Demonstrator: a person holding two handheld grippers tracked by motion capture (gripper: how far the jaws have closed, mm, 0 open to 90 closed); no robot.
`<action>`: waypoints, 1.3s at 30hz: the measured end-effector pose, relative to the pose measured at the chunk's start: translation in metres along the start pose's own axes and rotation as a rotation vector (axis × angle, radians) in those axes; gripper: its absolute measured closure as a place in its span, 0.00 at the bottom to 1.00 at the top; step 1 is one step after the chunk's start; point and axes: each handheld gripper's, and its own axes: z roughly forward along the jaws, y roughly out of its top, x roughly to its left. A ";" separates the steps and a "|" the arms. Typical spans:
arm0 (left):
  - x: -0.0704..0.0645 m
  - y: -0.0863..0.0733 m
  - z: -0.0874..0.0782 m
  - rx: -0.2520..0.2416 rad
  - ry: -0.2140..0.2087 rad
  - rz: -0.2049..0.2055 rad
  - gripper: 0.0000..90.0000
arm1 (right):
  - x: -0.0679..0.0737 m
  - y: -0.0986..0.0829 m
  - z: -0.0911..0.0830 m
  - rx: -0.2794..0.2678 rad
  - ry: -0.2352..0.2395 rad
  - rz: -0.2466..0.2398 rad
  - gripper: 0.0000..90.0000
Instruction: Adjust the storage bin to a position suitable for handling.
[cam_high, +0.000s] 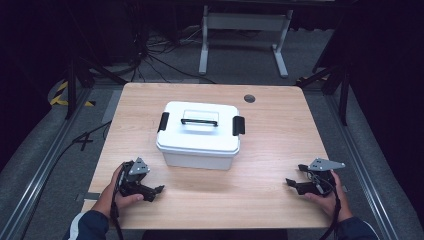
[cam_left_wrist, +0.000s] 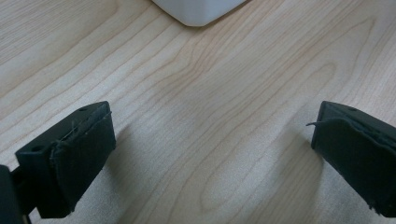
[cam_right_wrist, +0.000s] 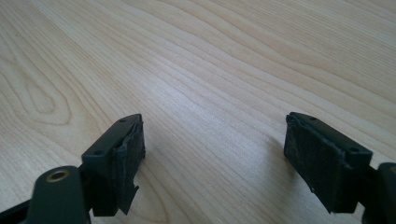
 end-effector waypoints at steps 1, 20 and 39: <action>0.000 0.000 0.000 0.000 0.000 0.000 0.00 | 0.000 0.000 0.000 0.001 -0.002 -0.001 0.23; -0.001 -0.001 -0.001 -0.001 0.017 0.002 0.01 | -0.001 0.000 -0.001 0.007 -0.004 -0.003 0.24; -0.001 -0.001 -0.001 0.000 0.012 -0.004 0.01 | 0.008 0.105 -0.032 0.026 0.009 -0.257 0.44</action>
